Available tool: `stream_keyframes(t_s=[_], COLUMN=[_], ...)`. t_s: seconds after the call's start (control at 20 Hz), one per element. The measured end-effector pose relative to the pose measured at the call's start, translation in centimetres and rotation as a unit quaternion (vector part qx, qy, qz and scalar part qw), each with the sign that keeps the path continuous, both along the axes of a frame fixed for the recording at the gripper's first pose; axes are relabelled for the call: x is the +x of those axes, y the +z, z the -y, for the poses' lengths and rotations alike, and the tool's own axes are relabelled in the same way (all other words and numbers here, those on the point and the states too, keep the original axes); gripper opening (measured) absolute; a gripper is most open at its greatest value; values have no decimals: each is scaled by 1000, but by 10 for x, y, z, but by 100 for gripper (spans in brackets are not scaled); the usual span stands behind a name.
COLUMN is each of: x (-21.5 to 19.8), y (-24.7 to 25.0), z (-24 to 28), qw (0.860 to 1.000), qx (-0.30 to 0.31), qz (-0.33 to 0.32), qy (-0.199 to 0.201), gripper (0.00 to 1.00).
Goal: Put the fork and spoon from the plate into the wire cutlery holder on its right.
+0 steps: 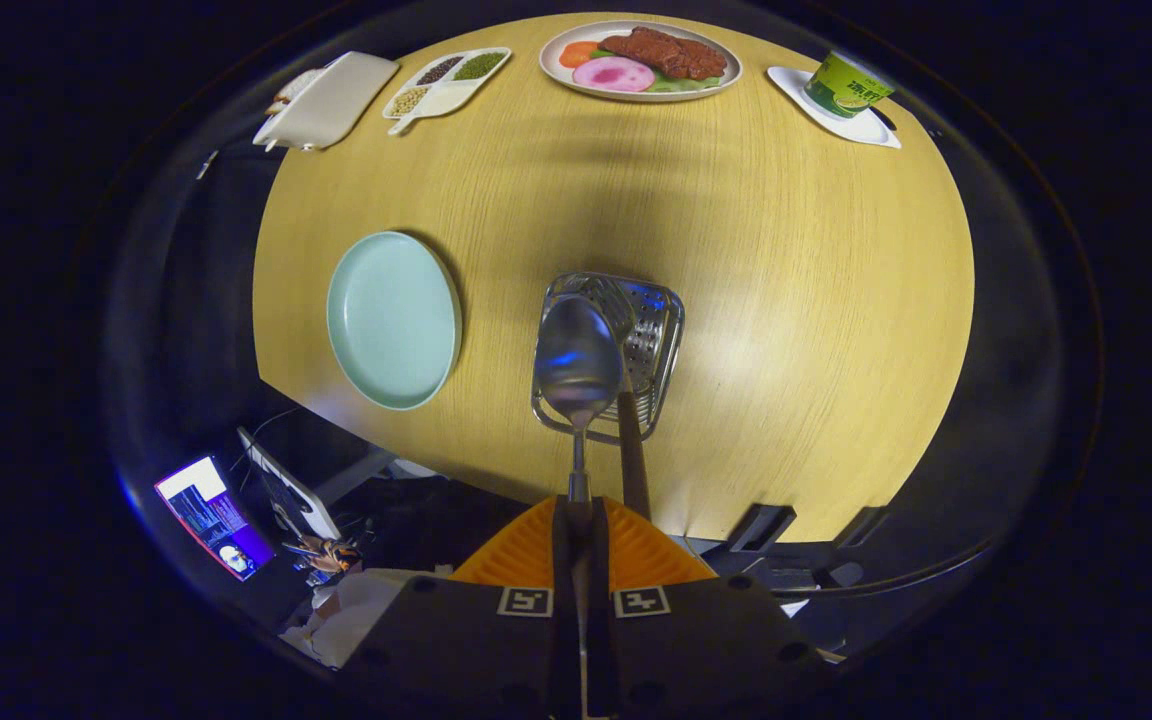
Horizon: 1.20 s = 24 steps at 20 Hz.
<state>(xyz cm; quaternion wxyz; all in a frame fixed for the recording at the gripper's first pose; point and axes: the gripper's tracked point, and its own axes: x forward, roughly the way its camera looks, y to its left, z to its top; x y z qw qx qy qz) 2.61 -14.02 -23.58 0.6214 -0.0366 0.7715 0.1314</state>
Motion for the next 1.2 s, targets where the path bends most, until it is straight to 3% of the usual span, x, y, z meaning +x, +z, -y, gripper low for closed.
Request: stream_keyframes(t_s=[0.3, 0.55, 0.65, 0.7, 0.9, 1.05, 1.2], x=[11, 20, 26, 28, 35, 49, 65], y=[-12, -16, -10, -5, 20, 48, 76], z=[-7, -4, -7, -8, -11, -15, -13], qw=[1000, 1000, 1000, 999, 996, 984, 963], qx=[-9, -14, 0, 7, 38, 63, 79], qz=[-22, -13, 1, 13, 76, 157, 241], qy=[0, -14, -27, -31, -41, -54, -91], gripper=[8, 14, 27, 45, 100, 99, 100])
